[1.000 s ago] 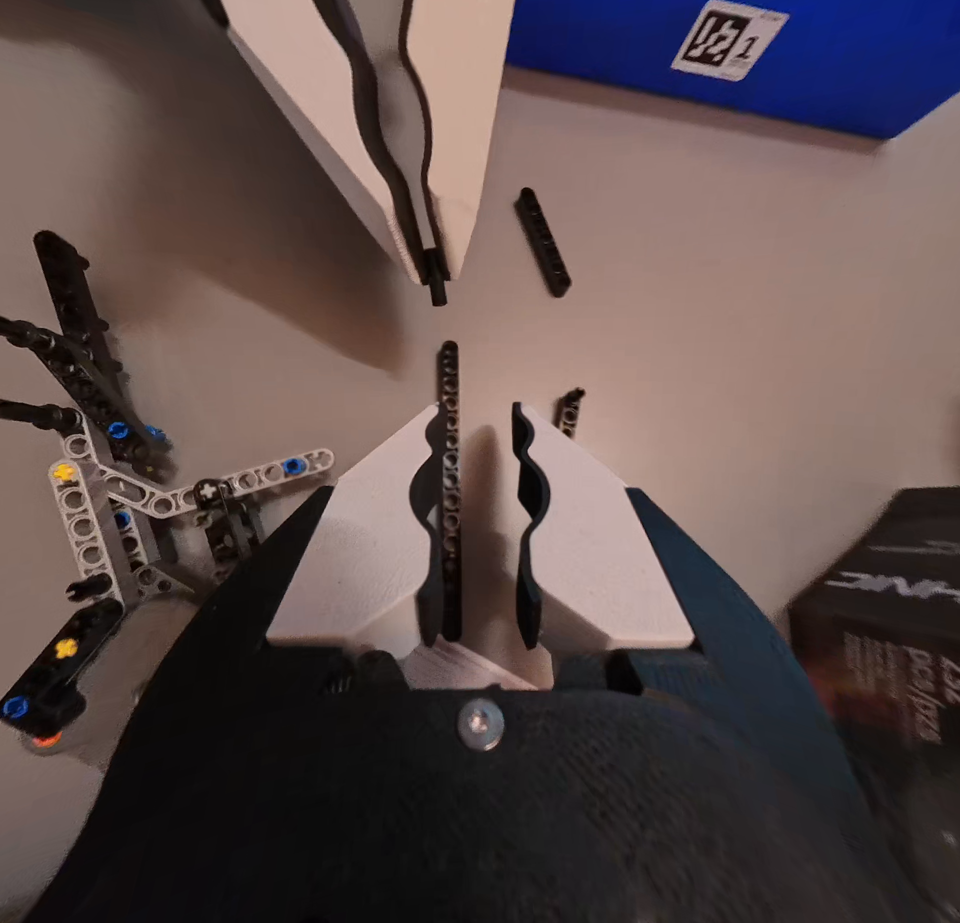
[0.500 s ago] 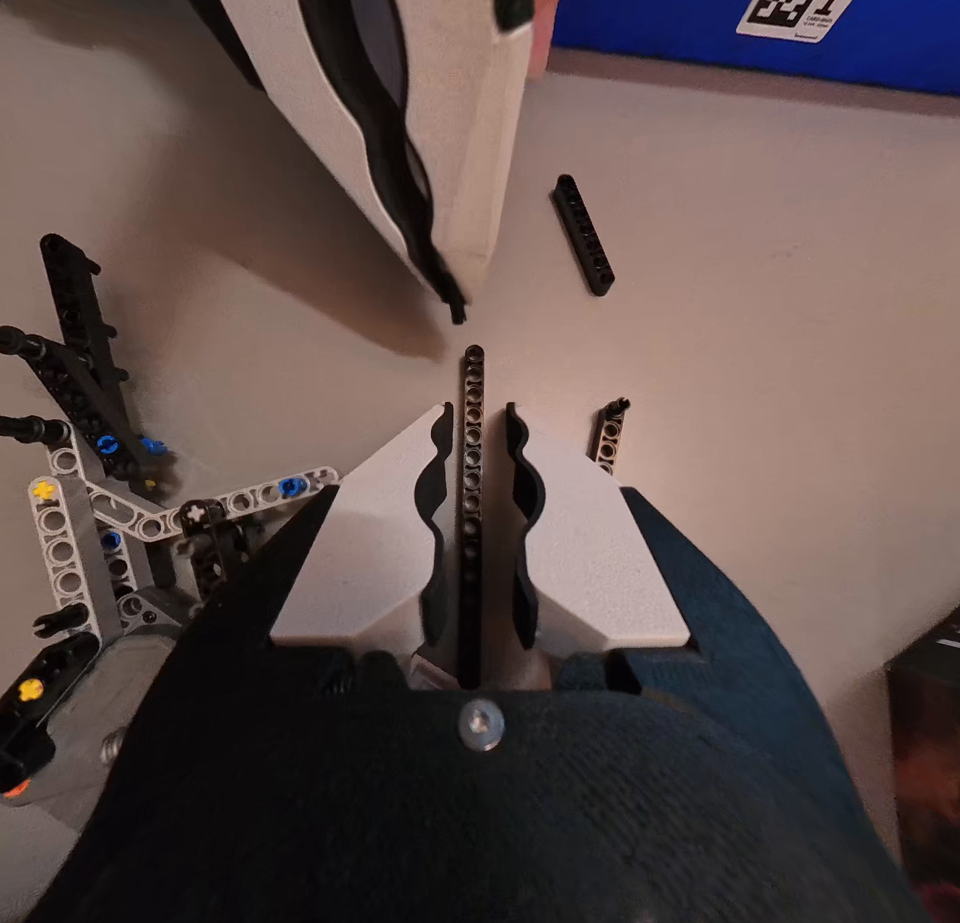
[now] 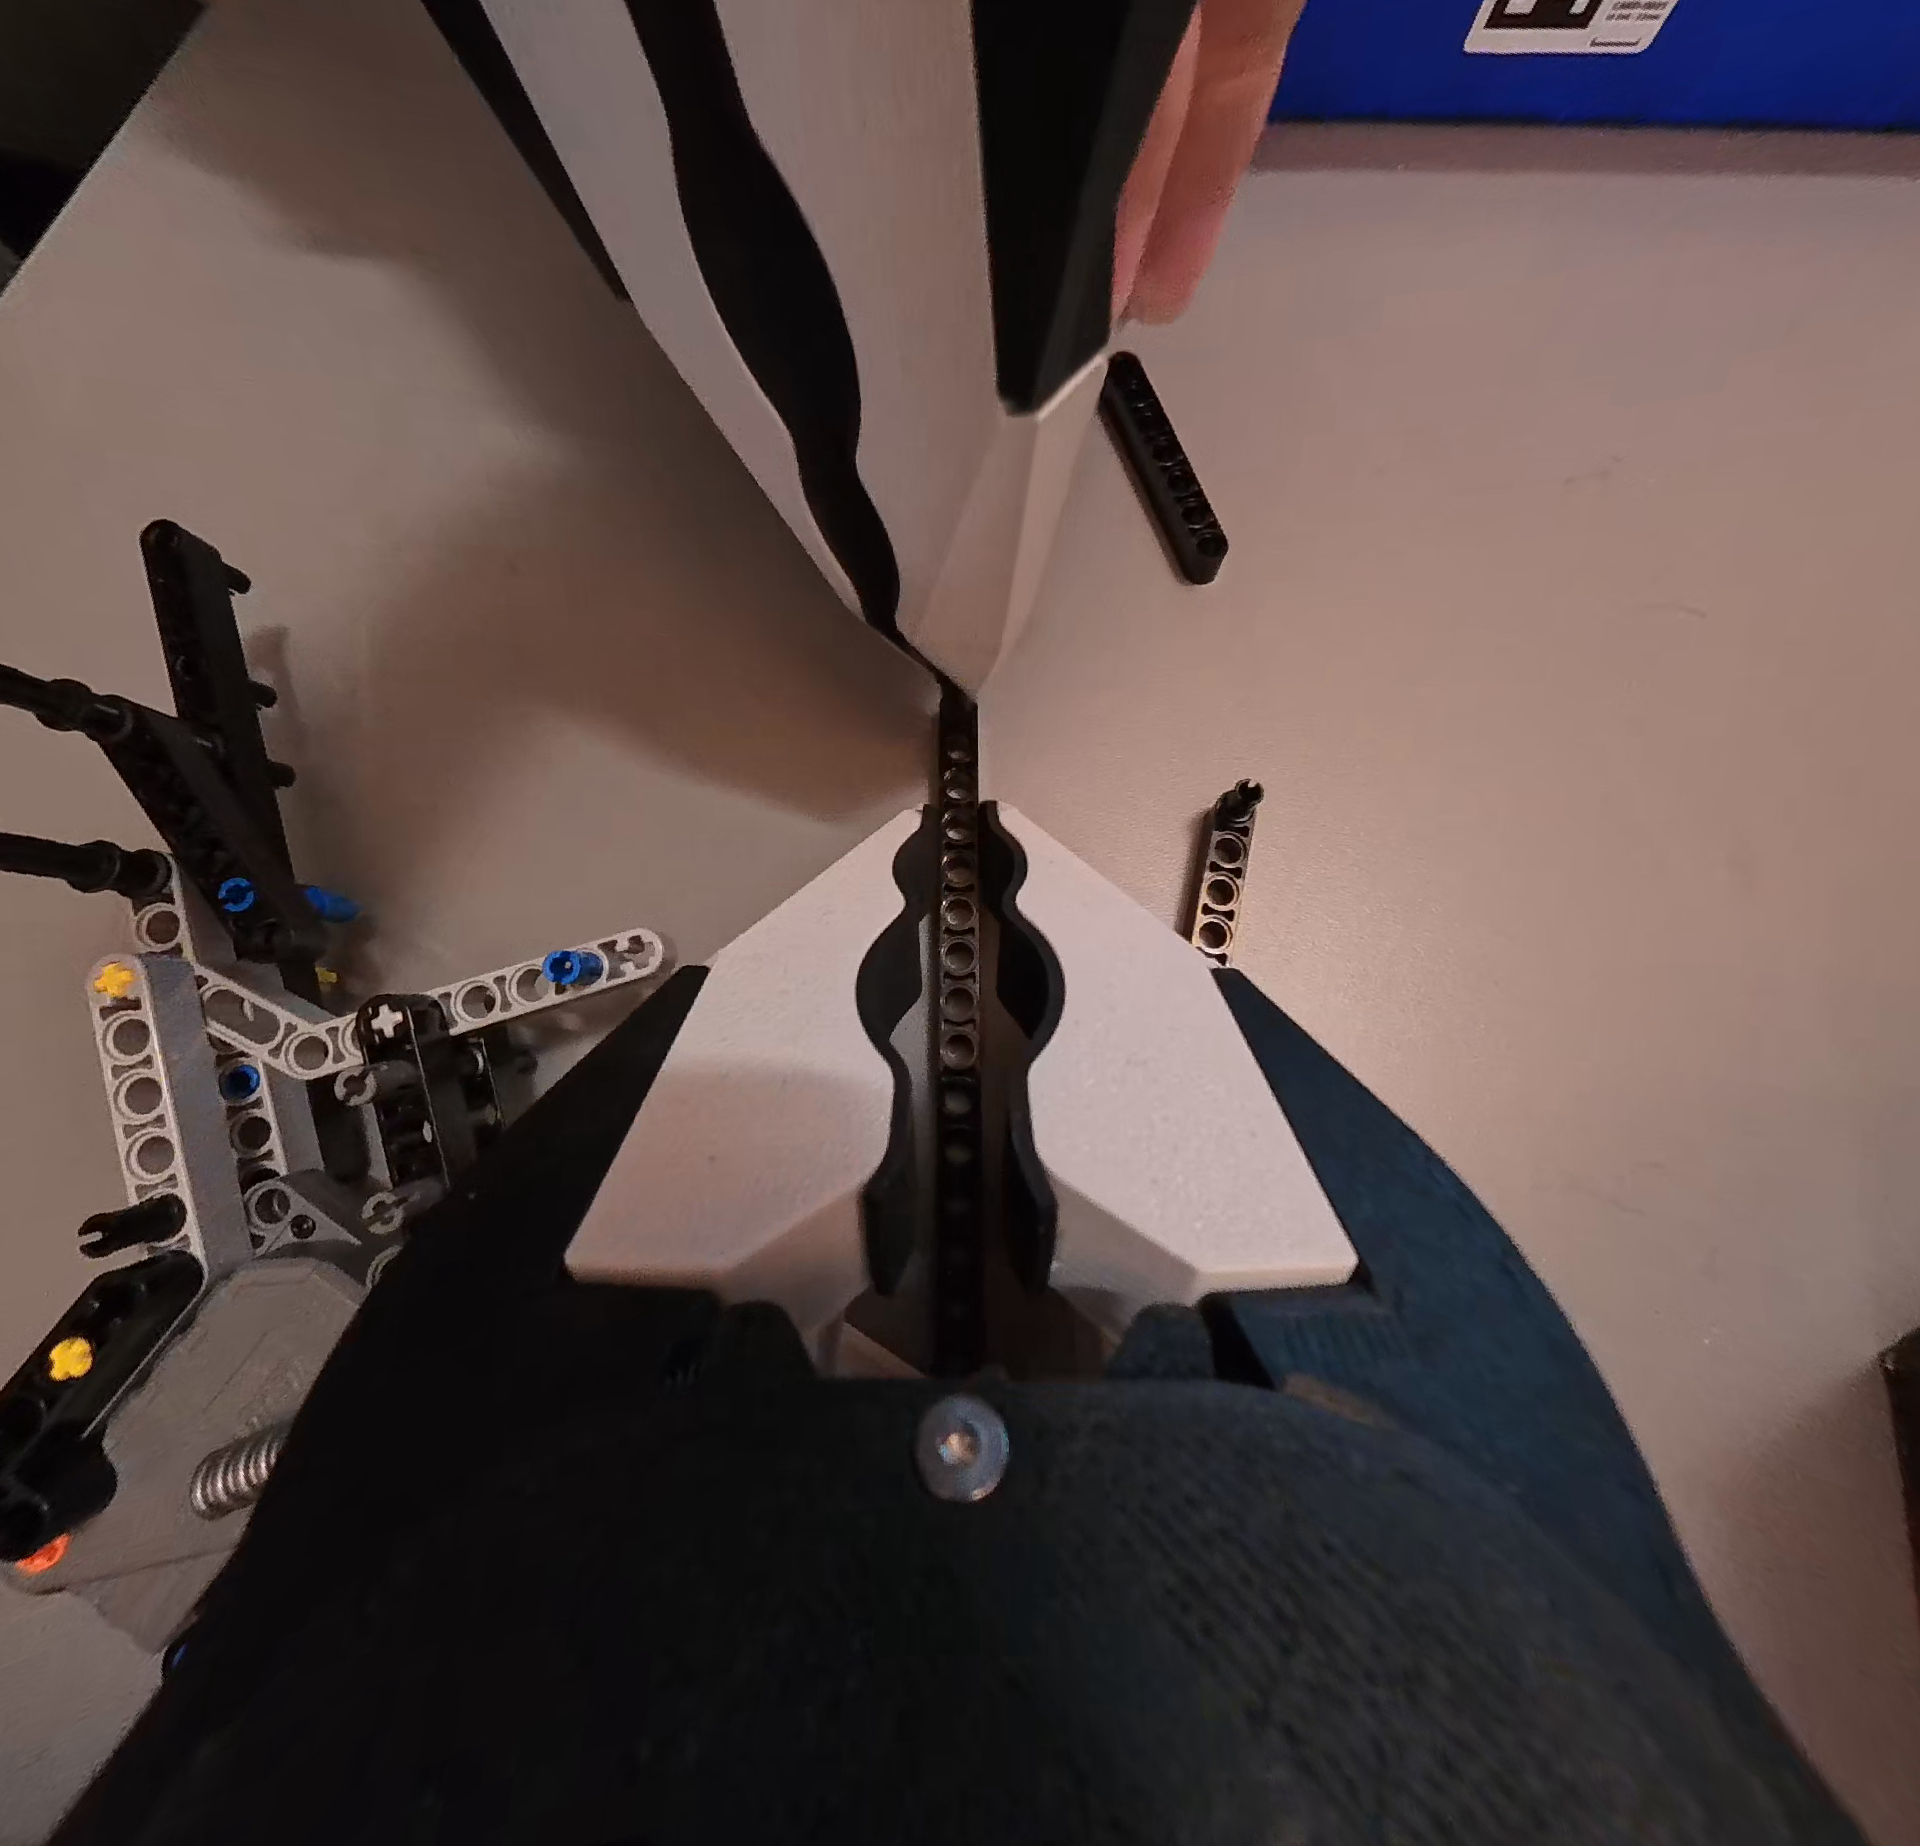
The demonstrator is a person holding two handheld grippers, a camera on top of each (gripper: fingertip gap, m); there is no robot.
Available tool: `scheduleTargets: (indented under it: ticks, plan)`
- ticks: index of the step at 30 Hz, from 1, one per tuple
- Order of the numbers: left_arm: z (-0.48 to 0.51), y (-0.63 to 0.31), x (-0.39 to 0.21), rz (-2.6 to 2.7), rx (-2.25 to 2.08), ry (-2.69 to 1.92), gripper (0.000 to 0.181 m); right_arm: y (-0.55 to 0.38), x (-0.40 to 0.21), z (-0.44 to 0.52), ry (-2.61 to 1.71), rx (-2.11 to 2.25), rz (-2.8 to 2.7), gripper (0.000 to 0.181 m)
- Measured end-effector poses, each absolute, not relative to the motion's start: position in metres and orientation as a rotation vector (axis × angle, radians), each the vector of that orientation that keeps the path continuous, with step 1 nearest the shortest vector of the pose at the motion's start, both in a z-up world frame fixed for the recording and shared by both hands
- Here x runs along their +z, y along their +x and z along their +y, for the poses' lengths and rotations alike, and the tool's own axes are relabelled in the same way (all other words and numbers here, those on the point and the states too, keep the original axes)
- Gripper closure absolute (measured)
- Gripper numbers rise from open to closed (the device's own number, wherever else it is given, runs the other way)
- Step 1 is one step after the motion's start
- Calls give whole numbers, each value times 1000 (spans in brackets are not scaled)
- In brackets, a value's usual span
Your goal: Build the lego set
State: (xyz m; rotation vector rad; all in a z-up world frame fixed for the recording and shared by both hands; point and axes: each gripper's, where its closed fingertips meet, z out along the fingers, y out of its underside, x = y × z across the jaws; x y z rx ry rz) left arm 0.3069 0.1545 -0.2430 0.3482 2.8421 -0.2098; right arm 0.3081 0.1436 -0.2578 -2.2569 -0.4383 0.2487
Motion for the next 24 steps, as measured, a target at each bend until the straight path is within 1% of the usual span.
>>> scheduleTargets:
  ticks: [1, 10, 16, 19, 24]
  plan:
    - [155, 307, -245, 2847, -189, 362, 179, 308, -258, 144, -2257, 252, -437, 177]
    - [158, 305, -250, 2868, -51, 483, 179, 308, -258, 144, -2259, 259, -434, 177]
    - [158, 305, -250, 2819, 96, 666, 179, 308, -258, 144, -2259, 260, -433, 176]
    - [157, 305, -251, 2847, 78, 699, 179, 308, -258, 144, -2259, 261, -433, 176]
    - [155, 304, -252, 2937, -31, 565, 179, 309, -258, 144, -2260, 264, -432, 176]
